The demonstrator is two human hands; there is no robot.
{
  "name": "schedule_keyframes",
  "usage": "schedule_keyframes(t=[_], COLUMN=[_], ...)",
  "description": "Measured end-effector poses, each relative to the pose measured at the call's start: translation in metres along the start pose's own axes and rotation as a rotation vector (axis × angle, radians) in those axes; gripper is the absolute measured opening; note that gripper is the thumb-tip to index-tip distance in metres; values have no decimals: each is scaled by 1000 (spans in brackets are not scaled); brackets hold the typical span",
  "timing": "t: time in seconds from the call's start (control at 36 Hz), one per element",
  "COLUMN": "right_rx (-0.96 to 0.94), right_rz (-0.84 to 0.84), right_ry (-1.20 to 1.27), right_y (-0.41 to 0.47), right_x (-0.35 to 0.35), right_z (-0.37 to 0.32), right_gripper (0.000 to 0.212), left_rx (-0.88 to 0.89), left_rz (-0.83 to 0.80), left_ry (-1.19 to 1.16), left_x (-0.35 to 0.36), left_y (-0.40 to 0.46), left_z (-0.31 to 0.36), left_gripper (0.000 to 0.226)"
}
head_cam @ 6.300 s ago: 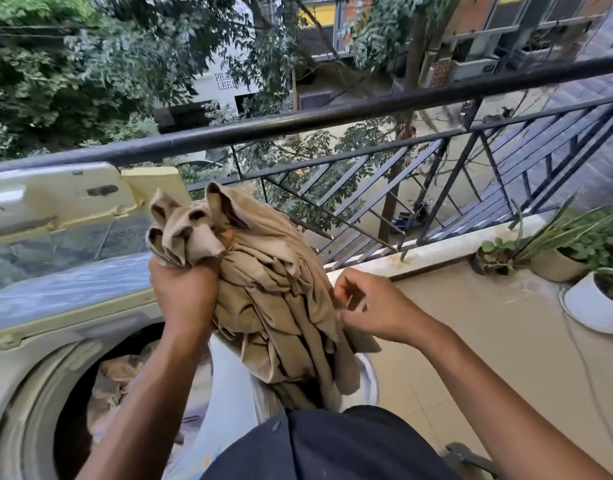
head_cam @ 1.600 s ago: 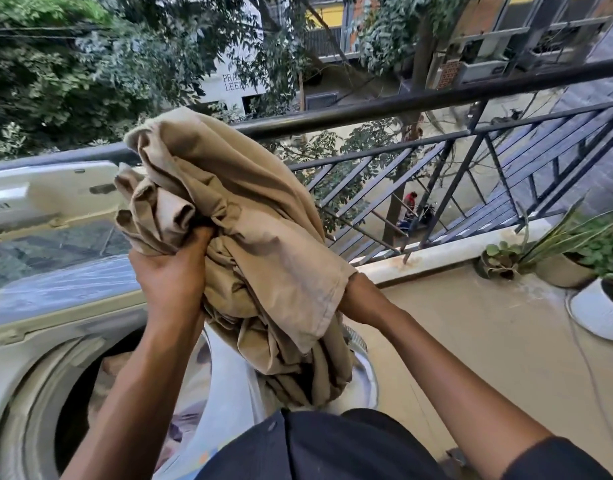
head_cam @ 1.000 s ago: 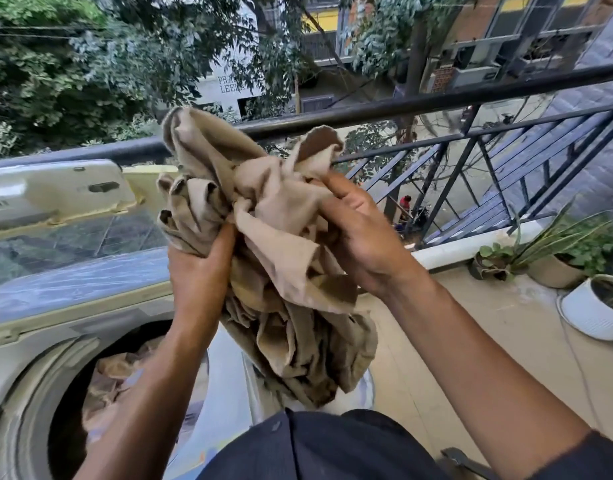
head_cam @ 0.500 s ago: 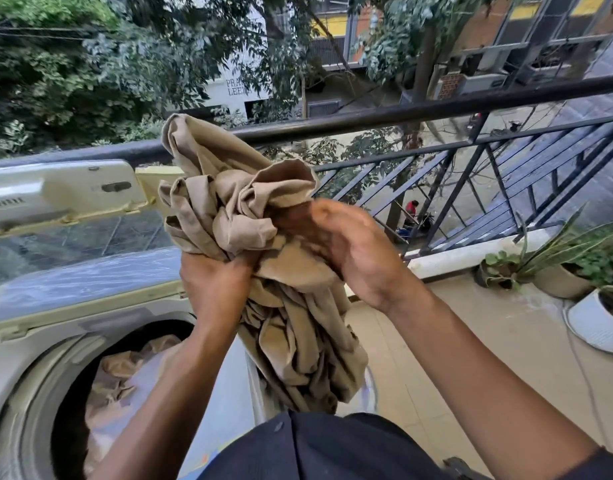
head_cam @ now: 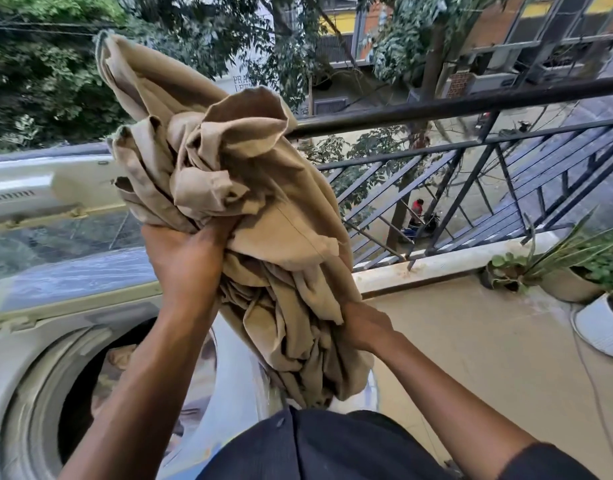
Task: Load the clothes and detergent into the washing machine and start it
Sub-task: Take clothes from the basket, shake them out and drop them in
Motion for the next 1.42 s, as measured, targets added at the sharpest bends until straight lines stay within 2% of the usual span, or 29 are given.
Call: schedule_keyframes(t=[0.08,0.17,0.25,0.33,0.39,0.47,0.53,0.64,0.67,0.69,0.72,0.75,0.78,0.81,0.86,0.94,0.97,1.0,1.03,1.11,1.17,1.22,1.25,1.28,1.33,1.42], right_rx=[6,7,-43,-239,-352,-553,-627,-662,-658,-666,-699,-718,-734,-755,-816,-893,-898,-895,-880,-775,-653,-497,-426,-350,-180,-8], right_rz=[19,147,338,442,507,455,376,292,281,262,234,235,231,203,168,145,136,123,106,204,387,573,600,549,297,-25], right_ry=[46,194,539,972,1137,1271,1294,1367,1408,1416,1389,1350,1316,1321,1353,1397,1376,1365,1386,1458,1354,1047,836,613,284,102], right_y=[1,-3,-14,-39,-60,-80,-83,-81,-81,-81,-81,-80,-79,-79,-81,-86,-86,-85,-82,-72,-60,-45,-37,-28,-10,8], right_x=[-18,-49,-88,-130,-155,-174,-173,-164,-163,-163,-163,-164,-163,-164,-163,-167,-168,-169,-167,-162,-154,-140,-129,-114,-79,-27], right_z=[10,20,24,4,-13,-44,-62,-91,-95,-97,-101,-104,-105,-108,-112,-114,-115,-115,-113,-101,-85,-60,-46,-34,-13,12], right_gripper=[40,31,26,19,26,36,39,39,45,57,58,48,28,17,22,28,38,49,52,43,43,41,41,52,84,112], left_rx=[10,-12,-27,-86,-115,-104,-70,-27,-31,-27,-7,30,61,77,62,16,4,-19,-41,-72,-79,-85,-89,-95,-92,-100], left_rz=[-4,11,14,11,6,-20,-71,-363,-437,-489,-520,-542,-548,-530,-413,-188,-142,-109,-91,-56,-24,1,11,16,26,35], left_ry=[60,164,245,315,351,393,455,470,449,443,450,464,471,482,517,512,484,452,429,371,338,322,317,305,270,245], left_x=[-3,-6,-7,-4,-1,5,9,18,19,19,21,24,28,32,35,30,27,25,23,17,13,10,8,7,5,2], left_y=[3,6,6,4,1,-1,-1,0,-1,-1,-1,-2,-3,-5,-9,-12,-12,-12,-11,-8,-6,-5,-4,-2,1,7], left_z=[-6,-17,-30,-42,-46,-43,-37,-30,-28,-29,-30,-31,-32,-33,-34,-33,-33,-34,-35,-47,-52,-53,-53,-53,-51,-53], left_gripper=[58,76,77,74,77,80,72,67,67,73,82,92,96,96,83,50,40,31,25,16,22,43,50,53,51,51])
Point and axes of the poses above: each hand's wrist, its own y-axis towards the middle knuckle, its own x-axis out of the palm, z = x × y, the point moved 6 cm from there along y, towards the middle knuckle, and after that the axes turned 9 degrees about -x, right-handed, at the moved point
